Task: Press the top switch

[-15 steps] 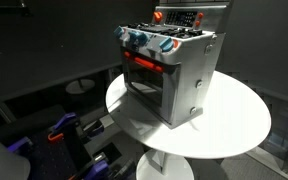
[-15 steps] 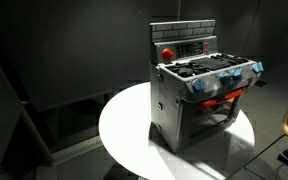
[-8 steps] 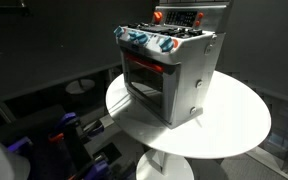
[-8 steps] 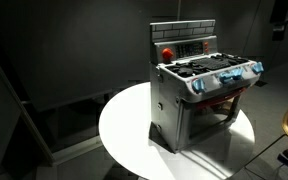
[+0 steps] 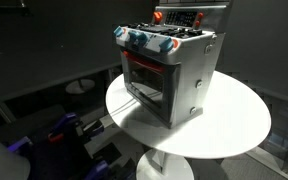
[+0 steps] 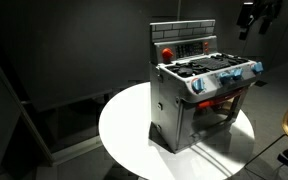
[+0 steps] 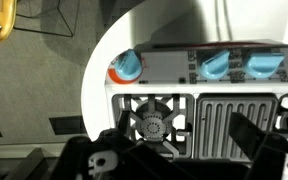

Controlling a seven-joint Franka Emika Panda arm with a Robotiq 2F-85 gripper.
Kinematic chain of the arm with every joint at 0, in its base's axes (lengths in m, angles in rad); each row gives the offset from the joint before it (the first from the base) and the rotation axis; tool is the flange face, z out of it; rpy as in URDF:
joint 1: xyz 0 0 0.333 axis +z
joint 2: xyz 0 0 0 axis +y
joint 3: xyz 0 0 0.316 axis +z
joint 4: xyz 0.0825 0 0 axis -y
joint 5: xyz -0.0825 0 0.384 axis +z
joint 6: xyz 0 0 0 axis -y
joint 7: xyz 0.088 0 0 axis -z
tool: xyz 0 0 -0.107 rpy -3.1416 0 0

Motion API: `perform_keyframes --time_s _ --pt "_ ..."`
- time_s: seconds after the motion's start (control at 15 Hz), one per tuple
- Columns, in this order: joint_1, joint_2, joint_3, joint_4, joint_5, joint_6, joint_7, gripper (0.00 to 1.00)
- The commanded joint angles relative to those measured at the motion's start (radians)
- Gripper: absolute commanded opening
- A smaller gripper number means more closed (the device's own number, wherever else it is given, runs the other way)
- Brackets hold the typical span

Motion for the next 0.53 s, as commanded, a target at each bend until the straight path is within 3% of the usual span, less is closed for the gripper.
perform_keyframes --time_s 0.0,0.27,0.47 --pt "-0.015 0.069 -0.014 0.043 -0.066 0.099 0.080 1.00" --pt "-0.023 0.125 -0.033 0.057 -0.103 0.192 0.149 1.00" --pt "-0.016 0.133 -0.043 0.075 -0.093 0.162 0.164 1.00"
